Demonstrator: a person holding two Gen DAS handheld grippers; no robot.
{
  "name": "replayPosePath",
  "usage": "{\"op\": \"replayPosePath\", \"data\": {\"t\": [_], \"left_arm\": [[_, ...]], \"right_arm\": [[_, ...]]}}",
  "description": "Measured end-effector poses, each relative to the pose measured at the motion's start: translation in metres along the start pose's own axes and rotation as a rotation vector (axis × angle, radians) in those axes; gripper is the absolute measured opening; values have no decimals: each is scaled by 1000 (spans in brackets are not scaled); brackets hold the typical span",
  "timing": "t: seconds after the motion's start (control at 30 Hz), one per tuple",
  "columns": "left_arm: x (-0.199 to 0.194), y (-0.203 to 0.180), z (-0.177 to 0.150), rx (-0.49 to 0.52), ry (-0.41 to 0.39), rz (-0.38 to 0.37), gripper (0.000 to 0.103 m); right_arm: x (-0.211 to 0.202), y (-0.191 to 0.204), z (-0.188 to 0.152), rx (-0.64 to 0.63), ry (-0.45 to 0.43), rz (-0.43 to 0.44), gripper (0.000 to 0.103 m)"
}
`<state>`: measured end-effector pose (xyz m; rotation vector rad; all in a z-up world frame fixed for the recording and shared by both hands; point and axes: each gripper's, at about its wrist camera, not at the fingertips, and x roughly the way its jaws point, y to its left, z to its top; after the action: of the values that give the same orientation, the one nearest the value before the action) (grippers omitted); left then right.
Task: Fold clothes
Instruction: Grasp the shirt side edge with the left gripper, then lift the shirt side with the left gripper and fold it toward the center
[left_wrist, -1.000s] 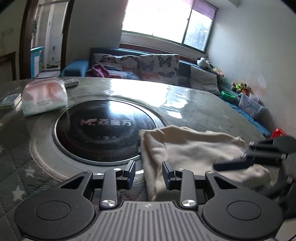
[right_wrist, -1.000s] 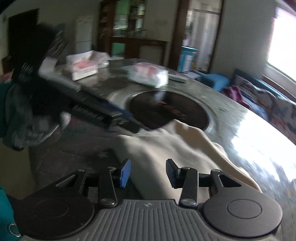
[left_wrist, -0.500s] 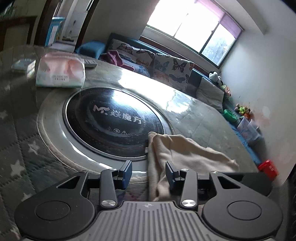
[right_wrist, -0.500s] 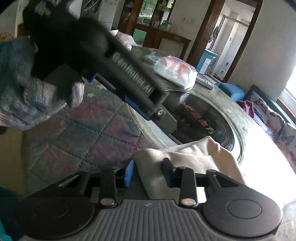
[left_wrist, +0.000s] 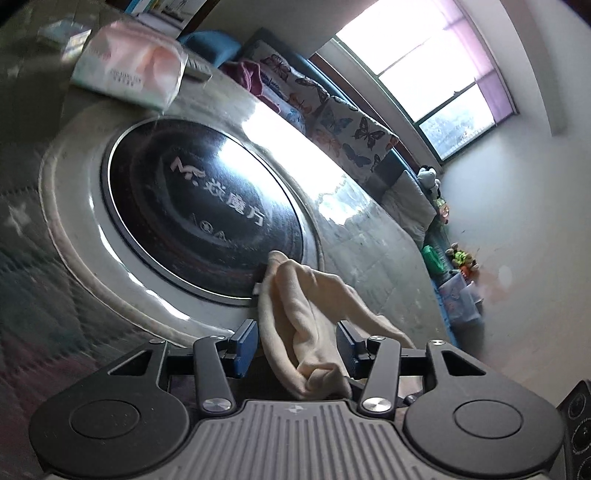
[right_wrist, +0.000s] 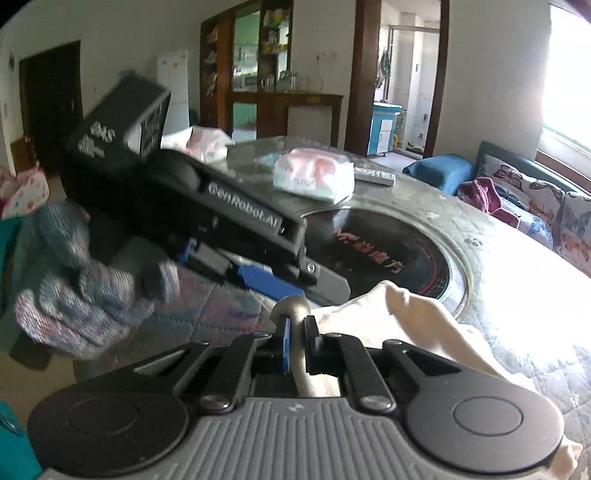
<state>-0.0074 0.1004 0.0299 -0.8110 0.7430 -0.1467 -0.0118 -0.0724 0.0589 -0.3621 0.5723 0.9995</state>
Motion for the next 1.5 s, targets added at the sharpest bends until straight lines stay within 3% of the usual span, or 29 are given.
{"op": "replayPosePath", "data": {"t": [0.33, 0.6, 0.67, 0.8, 0.97, 1.23, 1.4, 1.5], "left_arm": [[19, -1, -3, -121, 49, -62, 48], [25, 26, -8, -262, 72, -100, 25], [24, 26, -9, -253, 65, -94, 18], [21, 23, -8, -215, 50, -72, 16], [19, 15, -8, -160, 43, -43, 15], [17, 13, -11, -116, 40, 1, 15], [17, 9, -12, -89, 38, 16, 15], [19, 5, -15, -70, 36, 27, 15]], "right_arm": [[-23, -5, -1, 19, -45, 4, 6], [-35, 6, -13, 36, -59, 42, 6], [-34, 6, -15, 33, -54, 44, 6], [-39, 3, -21, 49, -51, 32, 11], [-56, -22, -33, 153, -64, -54, 12], [-80, -102, -76, 390, -25, -316, 17], [-81, -142, -101, 520, -26, -393, 22], [-80, -155, -113, 574, -26, -397, 28]]}}
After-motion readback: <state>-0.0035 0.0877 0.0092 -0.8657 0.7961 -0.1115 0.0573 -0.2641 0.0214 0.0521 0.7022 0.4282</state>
